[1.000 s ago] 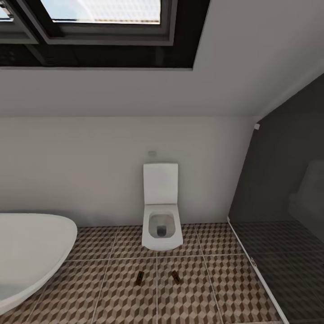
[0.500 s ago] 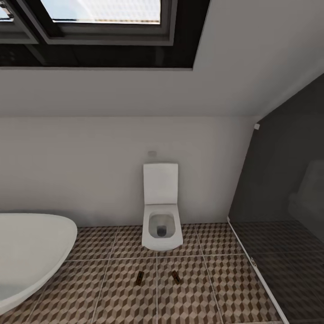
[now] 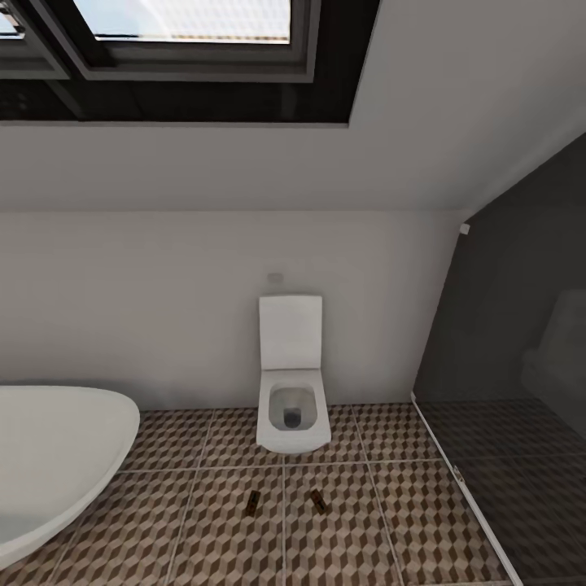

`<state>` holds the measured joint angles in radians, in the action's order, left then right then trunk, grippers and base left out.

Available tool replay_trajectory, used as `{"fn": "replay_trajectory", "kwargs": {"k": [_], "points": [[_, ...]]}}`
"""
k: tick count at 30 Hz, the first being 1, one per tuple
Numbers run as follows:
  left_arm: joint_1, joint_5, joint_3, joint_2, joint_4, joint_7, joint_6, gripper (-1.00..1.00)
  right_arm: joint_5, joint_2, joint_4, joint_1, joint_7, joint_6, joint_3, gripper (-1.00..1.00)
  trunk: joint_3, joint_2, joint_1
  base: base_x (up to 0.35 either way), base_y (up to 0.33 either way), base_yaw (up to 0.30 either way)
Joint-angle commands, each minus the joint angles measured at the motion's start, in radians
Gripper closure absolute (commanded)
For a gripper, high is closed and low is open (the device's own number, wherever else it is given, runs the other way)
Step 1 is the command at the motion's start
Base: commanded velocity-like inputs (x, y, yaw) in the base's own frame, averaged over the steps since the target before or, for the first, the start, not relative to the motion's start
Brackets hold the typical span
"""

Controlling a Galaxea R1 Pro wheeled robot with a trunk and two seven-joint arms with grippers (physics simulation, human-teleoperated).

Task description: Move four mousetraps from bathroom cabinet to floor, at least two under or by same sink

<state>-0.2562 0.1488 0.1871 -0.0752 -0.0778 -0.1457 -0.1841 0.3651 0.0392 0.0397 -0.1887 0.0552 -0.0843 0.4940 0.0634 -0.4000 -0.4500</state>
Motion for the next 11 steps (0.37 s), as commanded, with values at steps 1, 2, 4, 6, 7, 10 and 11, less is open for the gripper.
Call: {"fn": "replay_trajectory", "kwargs": {"k": [1, 2, 4, 6, 7, 10, 11], "points": [[0.000, 0.000, 0.000, 0.000, 0.000, 0.000, 0.000, -1.00, 0.000, 0.000, 0.000, 0.000, 0.000, 0.000, 0.000, -1.00, 0.000, 0.000, 0.000, 0.000, 0.000, 0.000], [0.000, 0.000, 0.000, 0.000, 0.000, 0.000, 0.000, -1.00, 0.000, 0.000, 0.000, 0.000, 0.000, 0.000, 0.000, -1.00, 0.000, 0.000, 0.000, 0.000, 0.000, 0.000], [0.000, 0.000, 0.000, 0.000, 0.000, 0.000, 0.000, -1.00, 0.000, -0.001, 0.000, 0.000, 0.000, 0.000, 0.000, -1.00, 0.000, 0.000, 0.000, 0.000, 0.000, 0.000], [0.000, 0.000, 0.000, 0.000, 0.001, 0.000, 0.000, -1.00, 0.000, -0.001, 0.000, 0.000, 0.000, 0.000, 0.000, -1.00, 0.000, 0.000, 0.000, 0.000, 0.000, 0.000], [0.000, 0.000, 0.000, 0.000, 0.001, 0.000, 0.000, -1.00, 0.000, -0.001, 0.000, 0.000, 0.000, 0.000, 0.000, -1.00, 0.000, 0.000, 0.000, 0.000, 0.000, 0.000], [0.000, 0.000, 0.000, 0.000, 0.000, 0.000, 0.000, -1.00, 0.000, -0.001, 0.000, 0.000, 0.000, 0.000, 0.000, -1.00, 0.000, 0.000, 0.000, 0.000, 0.000, 0.000], [0.000, 0.000, 0.000, 0.000, 0.000, 0.000, 0.000, -1.00, 0.000, -0.001, 0.000, 0.000, 0.000, 0.000, 0.000, -1.00, 0.000, 0.000, 0.000, 0.000, 0.000, 0.000]]}}
